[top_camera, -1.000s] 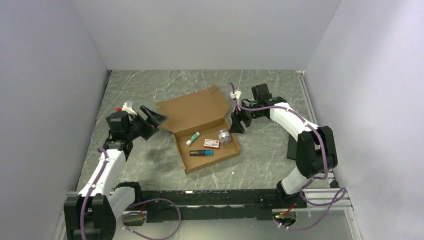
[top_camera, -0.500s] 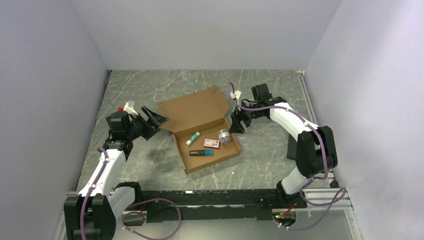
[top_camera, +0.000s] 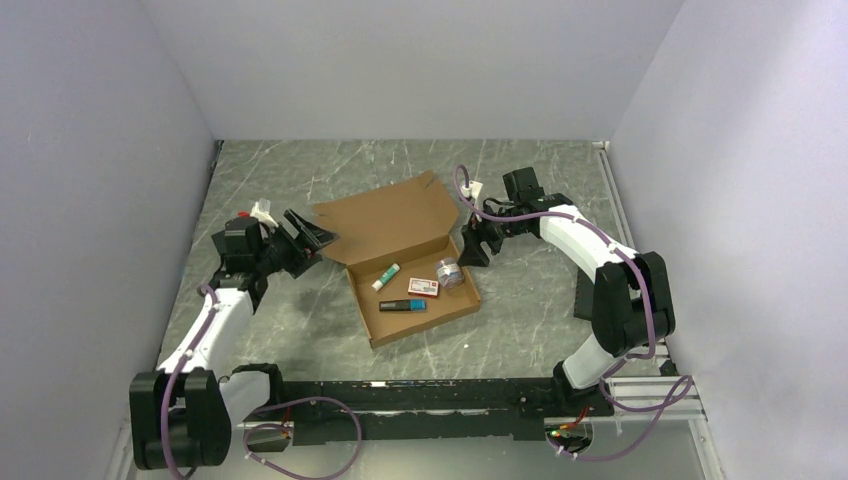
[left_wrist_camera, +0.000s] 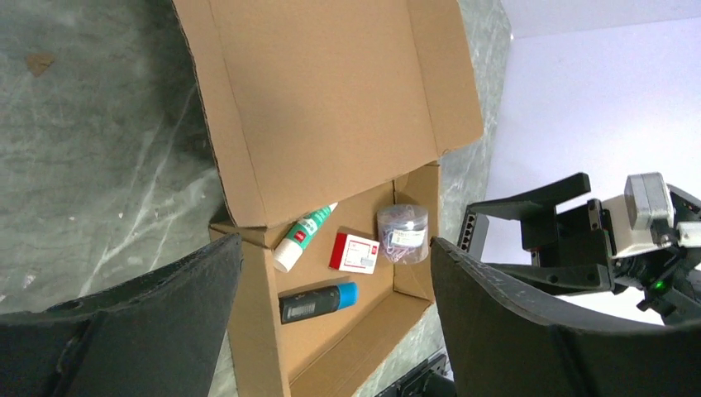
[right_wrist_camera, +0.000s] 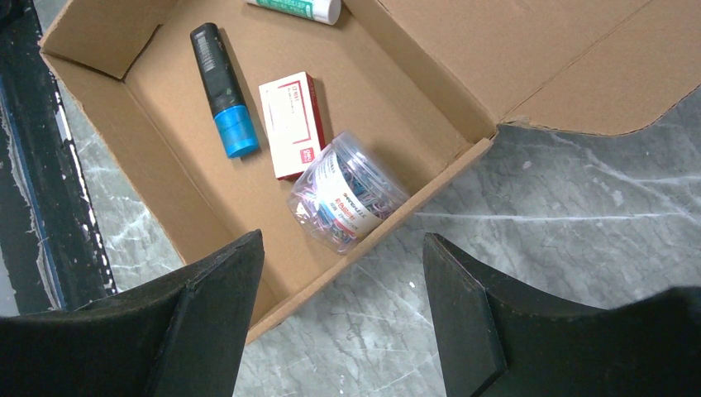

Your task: Fold the paper box

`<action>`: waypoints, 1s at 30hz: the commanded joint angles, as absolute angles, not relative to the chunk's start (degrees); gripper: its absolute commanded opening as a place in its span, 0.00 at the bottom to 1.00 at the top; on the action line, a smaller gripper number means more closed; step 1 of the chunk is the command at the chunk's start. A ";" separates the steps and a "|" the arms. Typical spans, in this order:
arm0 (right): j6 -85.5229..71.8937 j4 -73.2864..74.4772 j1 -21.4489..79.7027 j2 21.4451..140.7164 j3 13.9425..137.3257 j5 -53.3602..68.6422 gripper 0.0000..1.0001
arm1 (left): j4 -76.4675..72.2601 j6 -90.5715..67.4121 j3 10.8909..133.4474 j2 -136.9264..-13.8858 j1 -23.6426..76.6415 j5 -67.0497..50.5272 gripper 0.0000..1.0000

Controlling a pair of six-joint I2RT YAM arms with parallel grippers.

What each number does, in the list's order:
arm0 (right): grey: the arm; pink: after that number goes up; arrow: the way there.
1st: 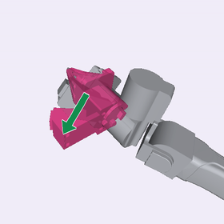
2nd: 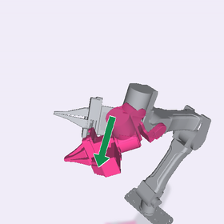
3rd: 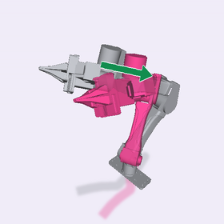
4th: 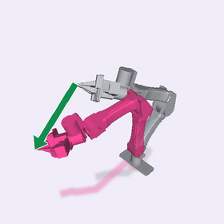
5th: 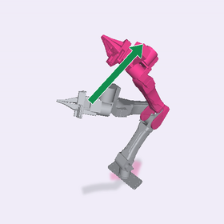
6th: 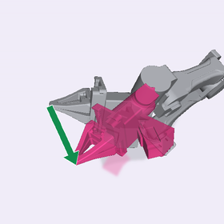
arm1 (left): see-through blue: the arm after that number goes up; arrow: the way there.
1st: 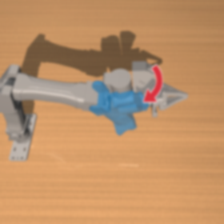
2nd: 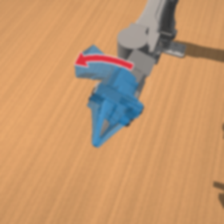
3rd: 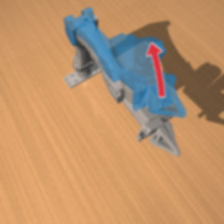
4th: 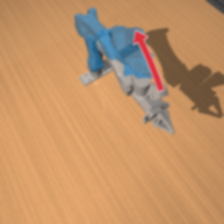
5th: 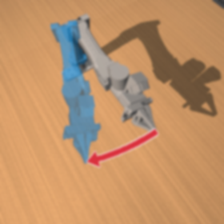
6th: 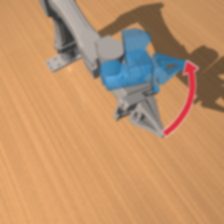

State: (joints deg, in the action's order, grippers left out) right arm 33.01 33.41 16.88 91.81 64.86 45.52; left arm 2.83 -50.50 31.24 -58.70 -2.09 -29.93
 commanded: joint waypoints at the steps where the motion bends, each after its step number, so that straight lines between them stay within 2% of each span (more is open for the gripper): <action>1: 34.19 33.66 16.52 91.59 67.18 47.31 0.74 | 1.07 -51.17 35.97 -62.68 -2.44 -28.66 0.84; 8: 34.33 33.81 16.51 91.61 67.23 47.50 0.74 | 10.68 -47.23 41.69 -68.38 -2.41 -21.12 0.82; 13: 34.38 33.91 16.52 91.49 67.32 47.55 0.74 | 9.86 -43.05 45.25 -75.06 -3.11 -19.97 0.82; 18: 34.35 33.93 16.52 91.36 67.30 47.46 0.74 | -2.07 -42.81 47.46 -84.58 -3.71 -26.92 0.71; 23: 34.40 33.97 16.50 91.18 67.28 47.63 0.74 | -6.85 -43.97 51.84 -94.10 -3.87 -29.99 0.58; 26: 34.45 34.06 16.52 91.22 67.34 47.68 0.74 | -8.93 -44.90 53.50 -97.98 -3.93 -30.95 0.43; 30: 34.65 34.19 16.48 91.14 67.36 47.64 0.74 | -10.36 -44.78 54.41 -99.85 -3.93 -31.09 0.06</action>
State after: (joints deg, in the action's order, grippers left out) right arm 33.26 34.20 16.88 91.81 64.93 45.54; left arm -5.41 -45.06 51.99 -99.15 -3.68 -28.82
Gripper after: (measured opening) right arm 0.740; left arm 0.186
